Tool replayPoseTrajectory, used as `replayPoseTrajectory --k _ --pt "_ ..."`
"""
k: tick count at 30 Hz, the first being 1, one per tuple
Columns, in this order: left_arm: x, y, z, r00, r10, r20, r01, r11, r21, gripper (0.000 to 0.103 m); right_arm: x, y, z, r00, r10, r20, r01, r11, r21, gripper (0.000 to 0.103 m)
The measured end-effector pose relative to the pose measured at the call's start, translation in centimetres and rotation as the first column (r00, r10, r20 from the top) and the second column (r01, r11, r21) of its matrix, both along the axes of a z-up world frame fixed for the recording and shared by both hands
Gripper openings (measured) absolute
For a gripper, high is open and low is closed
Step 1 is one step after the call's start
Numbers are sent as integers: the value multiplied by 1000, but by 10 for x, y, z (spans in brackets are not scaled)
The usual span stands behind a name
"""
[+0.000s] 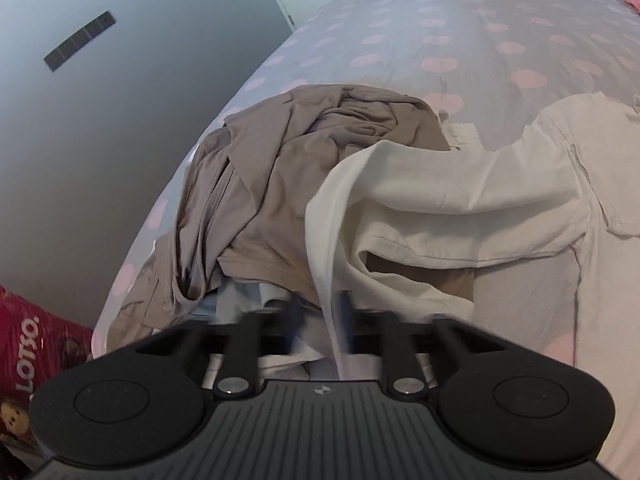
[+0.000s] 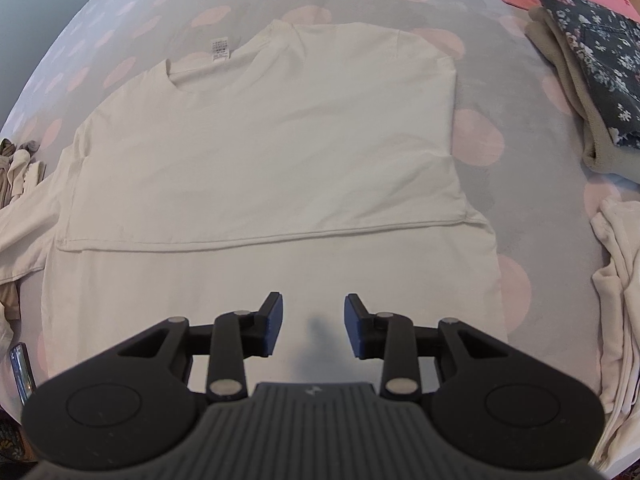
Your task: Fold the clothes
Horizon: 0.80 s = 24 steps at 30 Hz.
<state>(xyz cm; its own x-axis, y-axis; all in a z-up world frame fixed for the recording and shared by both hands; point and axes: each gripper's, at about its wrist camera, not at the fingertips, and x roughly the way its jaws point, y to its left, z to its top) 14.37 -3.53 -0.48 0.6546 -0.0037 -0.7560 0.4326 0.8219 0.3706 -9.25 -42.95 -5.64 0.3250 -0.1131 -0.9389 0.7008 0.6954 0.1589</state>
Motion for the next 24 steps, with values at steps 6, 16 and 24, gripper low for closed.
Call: replayPoseTrajectory --k 6,16,24 --pt "-12 -13 27 995 -100 21 102 989 -107 0 12 4 -5 1000 25 -18 -25 1000 -1 37" --pt "-53 -92 83 913 -408 -14 379 860 -342 0 24 9 -6 998 53 -18 -53 999 1 37" --pt "-95 -168 74 794 -606 -52 559 760 -332 0 29 13 -4 997 82 -9 -82 997 -4 37"
